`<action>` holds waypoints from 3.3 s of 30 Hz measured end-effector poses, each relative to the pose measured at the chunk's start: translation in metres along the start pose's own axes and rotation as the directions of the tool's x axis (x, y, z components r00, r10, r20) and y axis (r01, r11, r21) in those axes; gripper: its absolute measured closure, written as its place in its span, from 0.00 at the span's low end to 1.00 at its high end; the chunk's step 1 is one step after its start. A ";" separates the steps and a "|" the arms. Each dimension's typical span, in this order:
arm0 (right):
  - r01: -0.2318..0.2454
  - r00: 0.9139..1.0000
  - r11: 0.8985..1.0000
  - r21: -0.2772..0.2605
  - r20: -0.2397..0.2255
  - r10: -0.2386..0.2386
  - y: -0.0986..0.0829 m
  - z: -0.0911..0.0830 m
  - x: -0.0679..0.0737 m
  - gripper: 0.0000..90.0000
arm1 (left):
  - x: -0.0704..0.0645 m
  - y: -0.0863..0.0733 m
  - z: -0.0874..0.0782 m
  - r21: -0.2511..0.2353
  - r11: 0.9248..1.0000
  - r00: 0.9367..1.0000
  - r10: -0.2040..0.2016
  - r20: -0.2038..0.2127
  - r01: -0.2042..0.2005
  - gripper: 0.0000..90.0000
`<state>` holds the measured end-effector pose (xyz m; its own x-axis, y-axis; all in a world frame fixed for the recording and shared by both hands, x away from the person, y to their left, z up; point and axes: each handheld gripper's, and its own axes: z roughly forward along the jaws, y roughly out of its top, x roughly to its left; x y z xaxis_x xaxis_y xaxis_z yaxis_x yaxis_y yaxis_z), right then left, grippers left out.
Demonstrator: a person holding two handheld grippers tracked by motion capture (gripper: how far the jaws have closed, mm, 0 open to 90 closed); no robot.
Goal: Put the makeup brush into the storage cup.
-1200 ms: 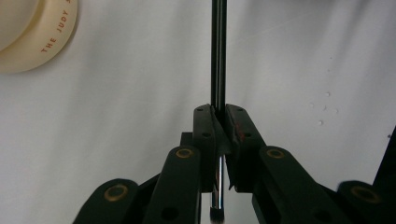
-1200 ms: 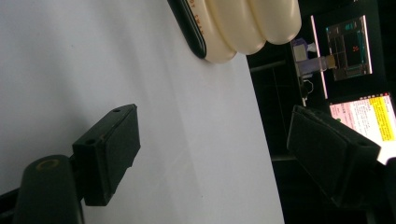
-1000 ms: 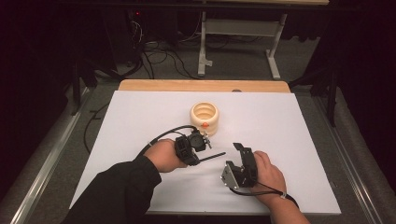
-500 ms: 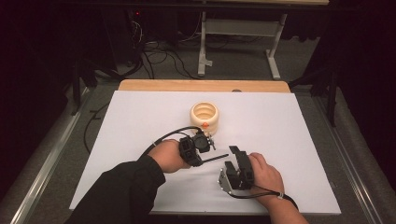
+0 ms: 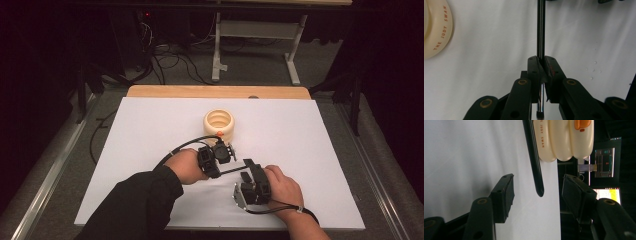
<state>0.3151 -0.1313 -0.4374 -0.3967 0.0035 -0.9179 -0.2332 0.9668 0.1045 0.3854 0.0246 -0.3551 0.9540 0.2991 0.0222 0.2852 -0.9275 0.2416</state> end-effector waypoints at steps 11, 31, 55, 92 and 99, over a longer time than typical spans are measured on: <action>0.040 0.999 0.999 -0.013 0.017 -0.039 0.003 -0.002 0.002 0.63 | -0.002 0.004 0.001 0.005 1.000 1.000 0.007 -0.005 -0.007 0.92; 0.069 0.997 0.998 -0.003 0.017 -0.069 0.005 -0.005 0.007 0.87 | -0.004 0.006 0.003 0.006 1.000 1.000 0.011 -0.005 -0.011 0.92; 0.122 0.992 0.993 0.007 0.016 -0.122 0.006 -0.005 0.008 0.95 | -0.004 0.006 0.001 -0.005 1.000 1.000 0.008 0.005 -0.008 0.92; 0.107 0.994 0.994 0.021 -0.005 -0.107 0.005 -0.004 0.008 0.95 | 0.001 0.000 -0.001 0.001 1.000 1.000 -0.010 0.017 0.010 0.70; 0.100 0.995 0.994 0.036 -0.010 -0.100 0.004 -0.003 0.007 0.95 | 0.004 -0.005 -0.003 0.002 1.000 1.000 -0.027 0.007 0.027 0.63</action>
<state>0.3084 -0.1279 -0.4420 -0.3807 -0.0957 -0.9197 -0.2395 0.9709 -0.0019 0.3874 0.0305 -0.3533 0.9466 0.3223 0.0085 0.3109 -0.9195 0.2404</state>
